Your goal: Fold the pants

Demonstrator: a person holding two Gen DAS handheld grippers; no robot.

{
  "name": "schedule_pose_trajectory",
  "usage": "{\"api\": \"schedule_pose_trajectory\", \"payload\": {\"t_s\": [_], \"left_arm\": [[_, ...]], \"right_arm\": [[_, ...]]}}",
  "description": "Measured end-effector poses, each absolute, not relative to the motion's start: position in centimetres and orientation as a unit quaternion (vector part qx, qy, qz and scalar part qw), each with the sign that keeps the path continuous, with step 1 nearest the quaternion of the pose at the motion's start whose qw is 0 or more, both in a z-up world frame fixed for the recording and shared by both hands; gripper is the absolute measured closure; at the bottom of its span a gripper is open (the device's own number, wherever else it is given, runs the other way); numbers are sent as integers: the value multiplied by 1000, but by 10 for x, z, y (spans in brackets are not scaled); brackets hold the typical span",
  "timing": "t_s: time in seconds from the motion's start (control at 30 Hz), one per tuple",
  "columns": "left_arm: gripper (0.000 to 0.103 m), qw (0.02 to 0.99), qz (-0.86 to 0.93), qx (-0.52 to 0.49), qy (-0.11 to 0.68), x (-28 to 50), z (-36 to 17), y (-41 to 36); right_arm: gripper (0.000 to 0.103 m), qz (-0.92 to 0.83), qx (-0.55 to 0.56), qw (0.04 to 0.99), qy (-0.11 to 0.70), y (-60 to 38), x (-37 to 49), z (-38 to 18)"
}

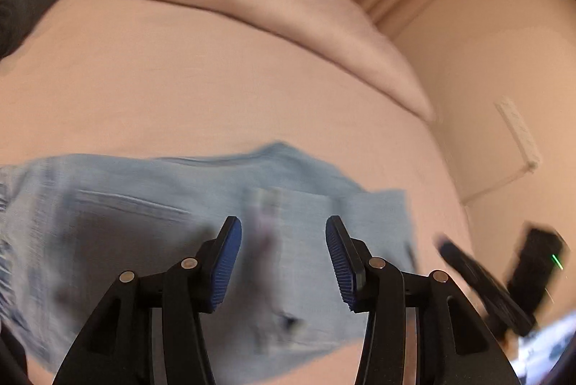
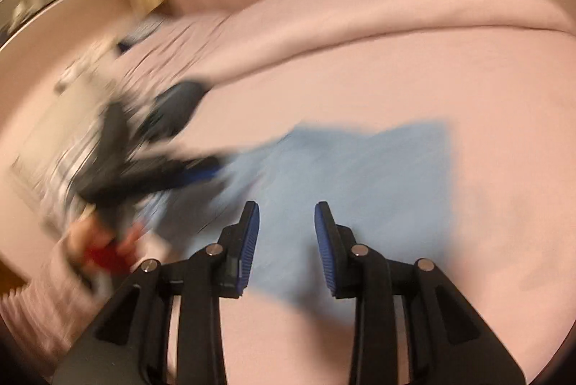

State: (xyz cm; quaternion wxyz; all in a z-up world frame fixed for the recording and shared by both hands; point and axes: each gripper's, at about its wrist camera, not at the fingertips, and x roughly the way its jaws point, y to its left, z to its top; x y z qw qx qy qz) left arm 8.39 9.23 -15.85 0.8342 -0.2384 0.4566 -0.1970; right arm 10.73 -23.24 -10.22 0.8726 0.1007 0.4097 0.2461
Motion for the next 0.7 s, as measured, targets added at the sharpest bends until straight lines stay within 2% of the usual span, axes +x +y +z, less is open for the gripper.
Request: {"api": "schedule_pose_trajectory", "payload": {"t_s": [0.17, 0.3, 0.33, 0.4, 0.43, 0.57, 0.7], "left_arm": [[56, 818, -291, -185, 460, 65, -164, 6], [56, 819, -273, -118, 491, 58, -211, -43], [58, 816, -265, -126, 497, 56, -225, -39], [83, 826, -261, -149, 476, 50, -230, -19], [88, 823, -253, -157, 484, 51, -231, -9], [97, 833, -191, -173, 489, 41, -229, 44], [98, 836, -170, -207, 480, 29, -233, 72]], "right_arm": [[76, 173, 56, 890, 418, -259, 160, -108], [76, 152, 38, 885, 438, -251, 199, -131], [76, 144, 34, 880, 452, -250, 207, -142], [77, 136, 16, 859, 493, -242, 227, -169], [78, 143, 0, 866, 479, -238, 228, -172], [77, 129, -50, 866, 481, -224, 226, -154], [74, 192, -14, 880, 434, -205, 191, -111]]}}
